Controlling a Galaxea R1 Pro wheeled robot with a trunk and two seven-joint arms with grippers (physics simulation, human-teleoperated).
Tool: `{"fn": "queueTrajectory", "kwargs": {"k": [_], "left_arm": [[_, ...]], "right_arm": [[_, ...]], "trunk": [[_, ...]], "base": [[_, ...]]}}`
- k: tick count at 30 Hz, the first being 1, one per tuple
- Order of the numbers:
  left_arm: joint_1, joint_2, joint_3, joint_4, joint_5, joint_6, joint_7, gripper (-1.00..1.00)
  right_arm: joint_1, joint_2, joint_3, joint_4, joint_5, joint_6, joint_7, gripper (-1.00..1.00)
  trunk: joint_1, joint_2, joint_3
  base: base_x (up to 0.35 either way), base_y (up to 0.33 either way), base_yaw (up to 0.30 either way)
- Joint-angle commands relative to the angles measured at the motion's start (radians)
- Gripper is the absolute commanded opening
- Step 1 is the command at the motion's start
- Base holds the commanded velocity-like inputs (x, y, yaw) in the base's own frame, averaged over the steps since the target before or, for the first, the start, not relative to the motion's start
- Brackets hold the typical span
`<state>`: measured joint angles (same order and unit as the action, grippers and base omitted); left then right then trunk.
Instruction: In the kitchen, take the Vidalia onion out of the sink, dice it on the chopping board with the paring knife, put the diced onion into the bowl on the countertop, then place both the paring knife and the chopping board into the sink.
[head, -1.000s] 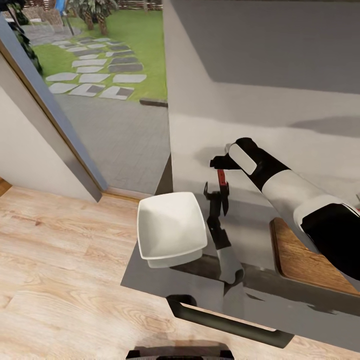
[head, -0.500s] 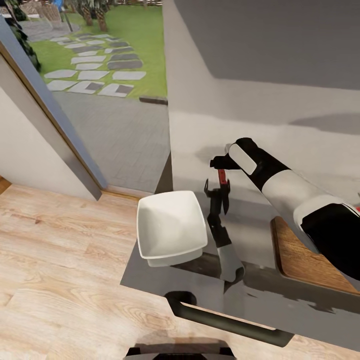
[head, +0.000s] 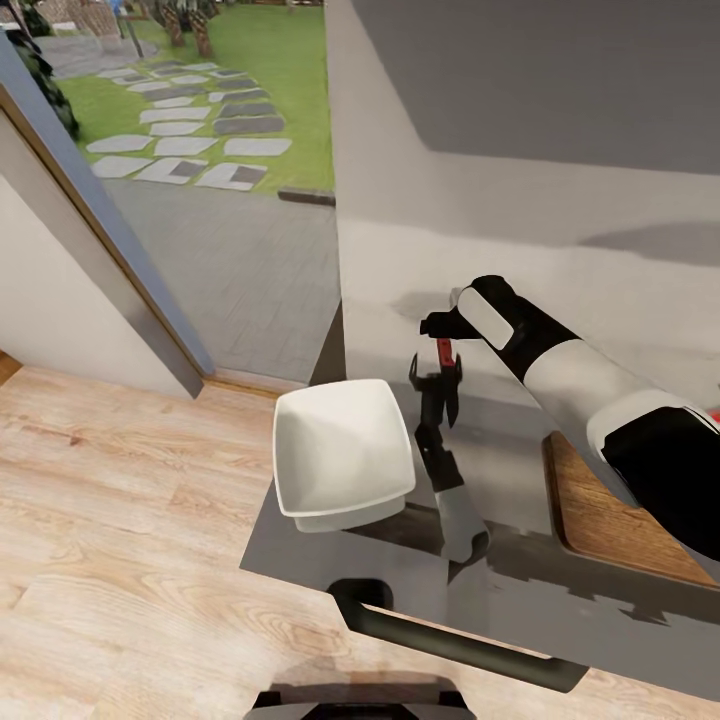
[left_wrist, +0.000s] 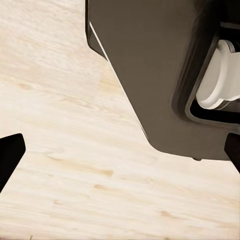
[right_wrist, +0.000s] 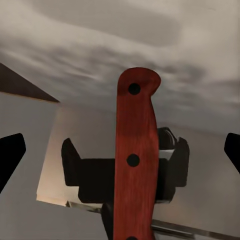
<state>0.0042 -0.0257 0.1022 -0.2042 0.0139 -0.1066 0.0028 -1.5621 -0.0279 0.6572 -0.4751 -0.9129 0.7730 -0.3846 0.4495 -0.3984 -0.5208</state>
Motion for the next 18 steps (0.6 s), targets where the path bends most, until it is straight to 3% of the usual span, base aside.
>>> {"fn": "queueTrajectory", "kwargs": {"k": [1, 18], "left_arm": [[0.0, -0.001, 0.005, -0.001, 0.001, -0.001, 0.0, 1.0], [0.0, -0.001, 0.005, -0.001, 0.001, -0.001, 0.0, 1.0]], "right_arm": [[-0.001, -0.001, 0.007, -0.002, -0.011, 0.002, -0.008, 1.0], [-0.001, -0.001, 0.008, -0.002, -0.011, 0.002, -0.008, 1.0]], "trunk": [[0.001, -0.002, -0.002], [0.001, -0.002, -0.009]], "base": [[0.0, 0.0, 0.0], [0.0, 0.0, 0.0]]}}
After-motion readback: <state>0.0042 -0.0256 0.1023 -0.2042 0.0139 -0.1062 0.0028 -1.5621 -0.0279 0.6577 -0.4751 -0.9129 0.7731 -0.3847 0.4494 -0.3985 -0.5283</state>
